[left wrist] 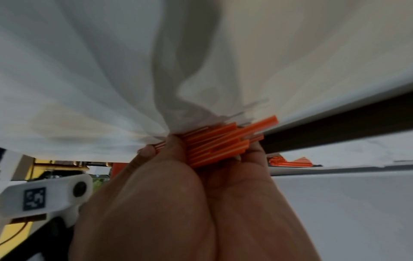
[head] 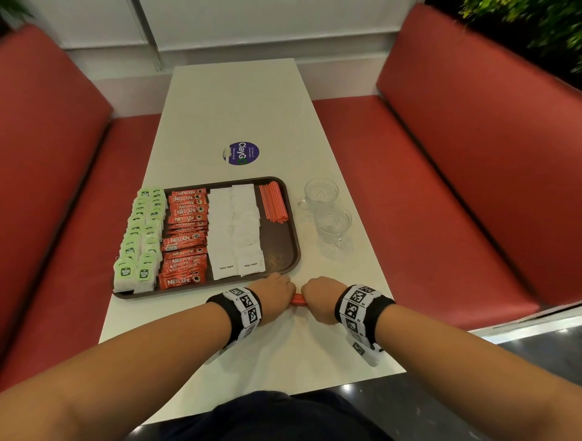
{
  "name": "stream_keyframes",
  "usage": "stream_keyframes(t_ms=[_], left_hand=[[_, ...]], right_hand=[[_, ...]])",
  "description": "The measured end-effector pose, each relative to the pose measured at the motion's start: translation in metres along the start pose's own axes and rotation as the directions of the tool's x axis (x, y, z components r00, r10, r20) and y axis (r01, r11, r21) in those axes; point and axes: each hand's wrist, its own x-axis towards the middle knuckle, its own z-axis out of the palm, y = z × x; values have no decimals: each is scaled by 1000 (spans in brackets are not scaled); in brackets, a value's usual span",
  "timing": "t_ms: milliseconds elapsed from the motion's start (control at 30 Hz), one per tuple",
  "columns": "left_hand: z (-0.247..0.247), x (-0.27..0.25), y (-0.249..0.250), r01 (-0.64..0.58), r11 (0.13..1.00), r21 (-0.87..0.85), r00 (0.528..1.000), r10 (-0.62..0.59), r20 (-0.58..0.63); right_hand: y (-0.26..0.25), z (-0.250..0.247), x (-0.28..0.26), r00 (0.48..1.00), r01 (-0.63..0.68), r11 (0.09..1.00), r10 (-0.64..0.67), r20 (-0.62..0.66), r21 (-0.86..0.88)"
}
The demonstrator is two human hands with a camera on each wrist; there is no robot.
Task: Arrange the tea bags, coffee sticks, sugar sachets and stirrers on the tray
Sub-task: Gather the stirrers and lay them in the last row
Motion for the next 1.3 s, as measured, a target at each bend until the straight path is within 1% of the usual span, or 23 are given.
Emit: stream_keyframes(t_ms=[67, 167, 233, 333, 400, 467, 567, 667, 733, 833, 900, 933, 1000, 1033, 1100, 1133, 1233, 1300], left_hand=[[-2, -1, -3, 13, 1000, -27, 1000, -12, 18], [-5, -2, -1, 10, 1000, -7, 999, -10, 53], [-10, -5, 1, -2, 1000, -6, 999, 2, 42], [-23, -15, 0, 27, 993, -112, 1000, -27, 1], [-32, -23, -2, 38, 984, -176, 999, -42, -22], [-41, -30, -6, 41, 980, -195, 998, -50, -41], [-55, -39, -19, 92, 981, -169, 987, -113, -114], [-70, -48, -30, 144, 979, -147, 973, -168, -161], [-76, -50, -31, 162, 982, -98, 968, -177, -178], [-84, -45, -25, 147, 989, 0, 969, -144, -199], [-90, -41, -22, 164, 986, 18, 962, -156, -222], [-92, -41, -21, 184, 983, 19, 956, -174, -235], [-96, -41, -21, 223, 974, -31, 935, -222, -278], [-96, -42, -22, 229, 967, -115, 918, -254, -305], [-95, -44, -25, 193, 926, -325, 882, -309, -356], [-94, -45, -27, 170, 909, -379, 868, -320, -379], [-95, -49, -34, 162, 919, -358, 844, -317, -432], [-95, -51, -43, 163, 912, -377, 827, -335, -452]], right_hand=[[-2, -3, -2, 1000, 19, 1000, -19, 18, -15], [-3, -5, -4, 999, 35, 999, -35, 14, -11], [-2, -8, -6, 999, 35, 999, -35, -8, 24], [4, -19, -13, 998, 53, 992, -49, -35, 114], [9, -31, -16, 994, 82, 982, -69, -84, 169], [15, -42, -19, 981, 128, 953, -82, -174, 275], [29, -55, -23, 952, 199, 878, -67, -300, 436], [39, -63, -23, 937, 216, 823, -23, -348, 525], [36, -65, -22, 934, 242, 736, 0, -358, 632], [19, -69, -17, 921, 299, 586, 30, -389, 753], [10, -73, -13, 898, 320, 497, 113, -426, 807], [7, -75, -11, 890, 319, 471, 151, -431, 823], [6, -78, -9, 890, 313, 431, 177, -419, 847], [5, -79, -8, 899, 310, 395, 175, -402, 865], [6, -81, -9, 914, 305, 321, 165, -370, 897], [6, -82, -9, 916, 308, 297, 164, -366, 904], [8, -85, -9, 913, 324, 221, 180, -365, 920], [10, -87, -7, 907, 330, 174, 214, -363, 928]])
